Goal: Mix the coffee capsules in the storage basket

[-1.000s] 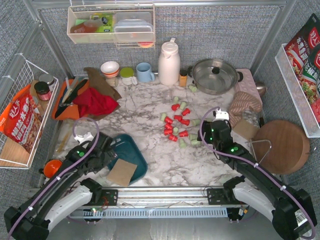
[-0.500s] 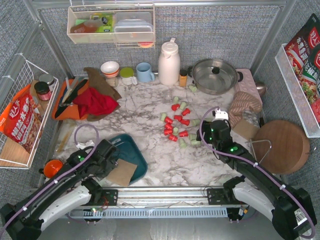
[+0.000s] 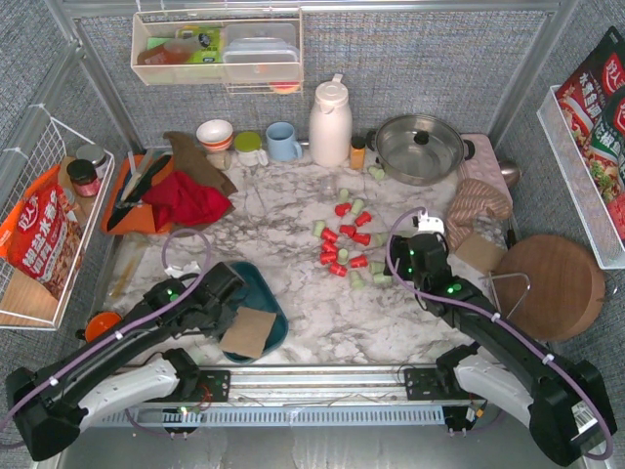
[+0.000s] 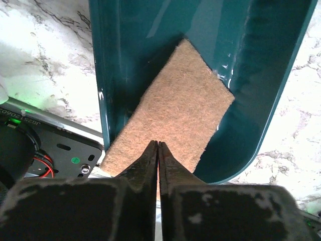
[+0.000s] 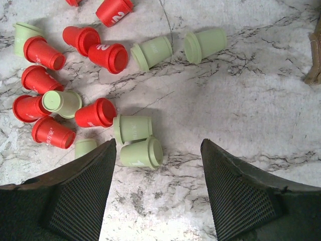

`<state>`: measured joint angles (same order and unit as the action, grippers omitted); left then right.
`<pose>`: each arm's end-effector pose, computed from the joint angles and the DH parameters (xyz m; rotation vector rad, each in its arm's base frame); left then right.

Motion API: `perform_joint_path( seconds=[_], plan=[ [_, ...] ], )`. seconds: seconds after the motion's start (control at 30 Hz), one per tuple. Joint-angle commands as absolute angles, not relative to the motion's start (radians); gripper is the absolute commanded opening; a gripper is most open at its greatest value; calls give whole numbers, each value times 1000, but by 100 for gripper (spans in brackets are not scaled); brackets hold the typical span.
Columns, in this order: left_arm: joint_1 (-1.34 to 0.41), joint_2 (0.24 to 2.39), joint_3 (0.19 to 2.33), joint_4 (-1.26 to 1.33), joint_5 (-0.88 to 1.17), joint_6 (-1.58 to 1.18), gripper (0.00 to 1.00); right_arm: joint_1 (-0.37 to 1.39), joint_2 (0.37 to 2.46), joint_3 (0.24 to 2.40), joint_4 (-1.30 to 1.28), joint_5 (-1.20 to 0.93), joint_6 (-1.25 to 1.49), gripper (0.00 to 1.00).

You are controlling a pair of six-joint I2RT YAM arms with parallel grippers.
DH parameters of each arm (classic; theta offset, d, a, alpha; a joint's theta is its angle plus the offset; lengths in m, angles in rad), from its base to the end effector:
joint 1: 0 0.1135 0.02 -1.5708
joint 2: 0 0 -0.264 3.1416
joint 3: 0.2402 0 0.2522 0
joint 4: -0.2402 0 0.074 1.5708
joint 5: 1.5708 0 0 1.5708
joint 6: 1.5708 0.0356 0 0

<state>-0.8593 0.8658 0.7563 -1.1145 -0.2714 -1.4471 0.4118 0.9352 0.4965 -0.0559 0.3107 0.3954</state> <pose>0.0959 -0.0966 0.2456 -0.8568 2.6047 -0.2871 0.1927 0.0723 0.2250 0.1736 2.0373 0.1840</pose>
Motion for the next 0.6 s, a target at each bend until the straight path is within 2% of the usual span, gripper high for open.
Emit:
perform_joint_path(
  seconds=[0.0,0.07,0.1,0.23,0.3,0.47,0.57],
  plan=[
    [-872,880,766,-1074,-282,-1438,7,414,950,510,-40,321,394,73],
    [-877,892,767,-1049,-277,-1433,7,413,954,514,-43,314,393,73],
    [-876,903,774,-1050,-281,-1428,11,413,955,515,-43,309,393,73],
    [-876,942,797,-1096,-332,-1351,39,413,966,515,-29,276,388,73],
    [-876,961,776,-1073,-336,-1304,48,413,978,519,-26,267,390,73],
    [-853,990,662,-908,-262,-1191,61,413,1001,532,-35,242,385,73],
    [-818,1016,620,-788,-188,-1110,64,415,1007,532,-32,235,384,73]
  ],
)
